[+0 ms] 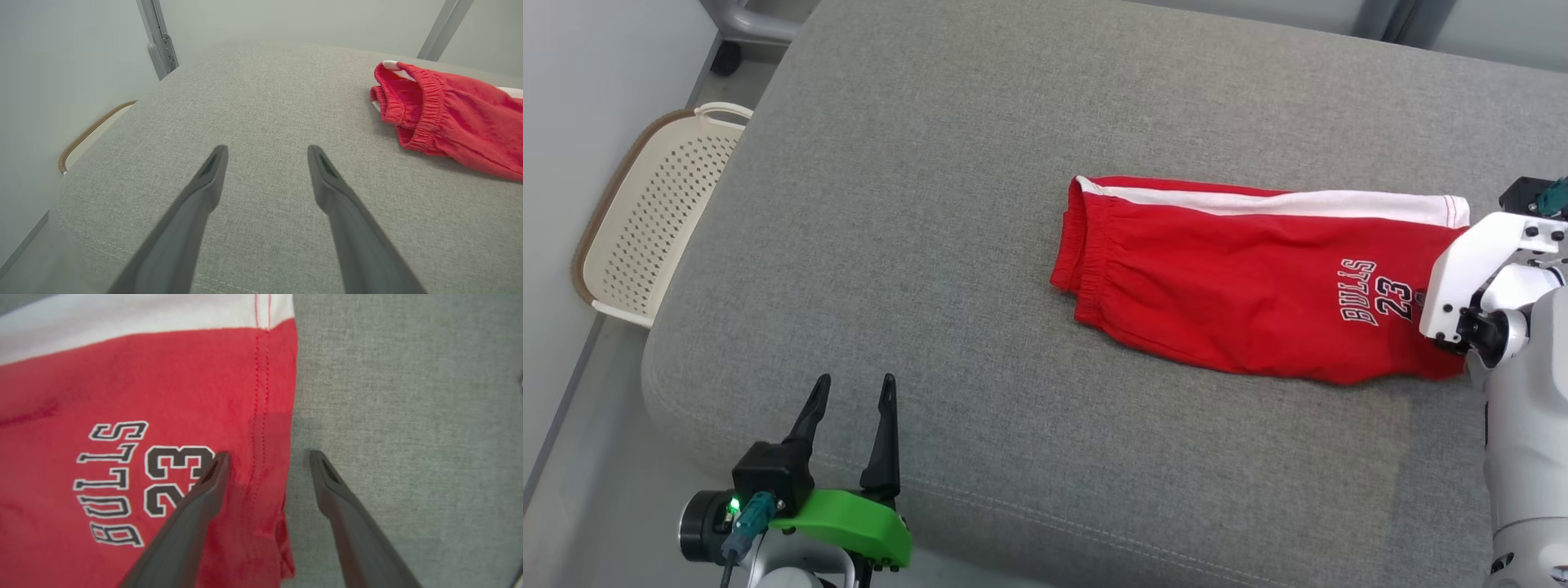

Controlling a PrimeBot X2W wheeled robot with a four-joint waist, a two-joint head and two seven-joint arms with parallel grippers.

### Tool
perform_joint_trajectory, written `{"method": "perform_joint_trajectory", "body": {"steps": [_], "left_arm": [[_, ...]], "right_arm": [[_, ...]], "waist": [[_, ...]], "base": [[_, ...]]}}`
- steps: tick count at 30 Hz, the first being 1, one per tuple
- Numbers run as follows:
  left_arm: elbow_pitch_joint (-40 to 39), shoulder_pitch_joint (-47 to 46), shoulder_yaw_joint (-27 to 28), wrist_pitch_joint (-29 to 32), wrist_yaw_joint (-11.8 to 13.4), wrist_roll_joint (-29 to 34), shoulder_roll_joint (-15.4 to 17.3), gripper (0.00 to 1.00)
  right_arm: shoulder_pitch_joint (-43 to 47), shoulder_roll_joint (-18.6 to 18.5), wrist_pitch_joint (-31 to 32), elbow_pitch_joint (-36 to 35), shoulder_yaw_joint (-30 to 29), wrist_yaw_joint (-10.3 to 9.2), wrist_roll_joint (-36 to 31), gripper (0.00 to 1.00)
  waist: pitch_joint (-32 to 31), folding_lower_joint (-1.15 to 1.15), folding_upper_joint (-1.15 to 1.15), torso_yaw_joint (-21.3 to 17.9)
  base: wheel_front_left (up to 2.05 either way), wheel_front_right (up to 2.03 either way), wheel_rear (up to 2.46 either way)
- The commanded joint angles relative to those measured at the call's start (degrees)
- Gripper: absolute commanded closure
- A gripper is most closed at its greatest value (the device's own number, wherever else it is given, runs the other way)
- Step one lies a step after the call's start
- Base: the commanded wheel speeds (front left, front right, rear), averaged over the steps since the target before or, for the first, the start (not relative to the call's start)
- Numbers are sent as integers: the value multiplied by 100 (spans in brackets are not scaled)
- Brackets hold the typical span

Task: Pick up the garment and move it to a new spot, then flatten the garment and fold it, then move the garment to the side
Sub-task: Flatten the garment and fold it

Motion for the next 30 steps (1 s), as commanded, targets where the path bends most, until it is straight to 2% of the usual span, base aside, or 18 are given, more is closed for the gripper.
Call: {"method": "perform_joint_trajectory", "body": {"steps": [1, 3, 4, 6, 8, 9, 10, 11, 13, 14, 15, 23, 30], "left_arm": [[20, -101, -6, -42, -31, 1, -7, 0], [36, -121, -15, -60, -24, -7, -14, 0], [41, -137, -17, -54, -20, -12, -18, 0], [55, -173, -24, -54, -18, -24, -21, 0], [71, -183, -30, -60, -19, -34, -14, 0], [81, -186, -35, -64, -20, -42, -13, 0], [90, -194, -38, -68, -19, -48, -11, 0], [104, -212, -44, -73, -19, -39, -6, 0], [121, -223, -51, -77, -22, -48, 6, 0], [131, -233, -54, -78, -23, -53, 8, 0], [138, -239, -56, -81, -22, -61, 10, 0], [171, -218, -81, -92, 15, -97, 5, 0], [196, -127, -76, -92, 65, -134, 56, 0]], "right_arm": [[-29, 2, 20, 61, -53, -3, -31, 0], [-16, 67, 65, 173, -115, -2, -21, 0], [-22, 99, 59, 215, -151, -2, 20, 3], [-42, 155, 46, 305, -181, -1, 82, 26], [-62, 197, 40, 355, -217, -1, 128, 40], [-82, 201, 38, 376, -234, -1, 128, 52], [-101, 205, 35, 393, -239, -1, 116, 58], [-160, 223, 10, 426, -238, -1, 113, 69], [-220, 253, -8, 471, -229, 0, 139, 77], [-244, 259, -17, 495, -217, 0, 140, 96], [-259, 259, -37, 515, -204, 0, 138, 100], [-334, 179, -169, 579, -214, 0, 75, 100], [-204, -210, -164, 520, -174, -7, -35, 100]], "waist": [[53, -1, 0, 40], [73, -1, 0, 44], [85, -1, 0, 45], [102, -1, 0, 48], [101, -1, 0, 49], [98, -1, 0, 50], [95, -1, 0, 51], [88, -1, 0, 56], [80, -1, 0, 63], [78, -1, 0, 67], [73, -1, 0, 71], [35, -1, 0, 64], [-141, -1, 0, -105]], "base": [[0, 0, 0], [0, 0, 0], [0, 0, 0], [0, 0, 0], [0, 0, 0], [0, 0, 0], [0, 0, 0], [0, 0, 0], [0, 0, 0], [0, 0, 0], [0, 0, 0], [0, 0, 0], [0, 0, 0]]}}
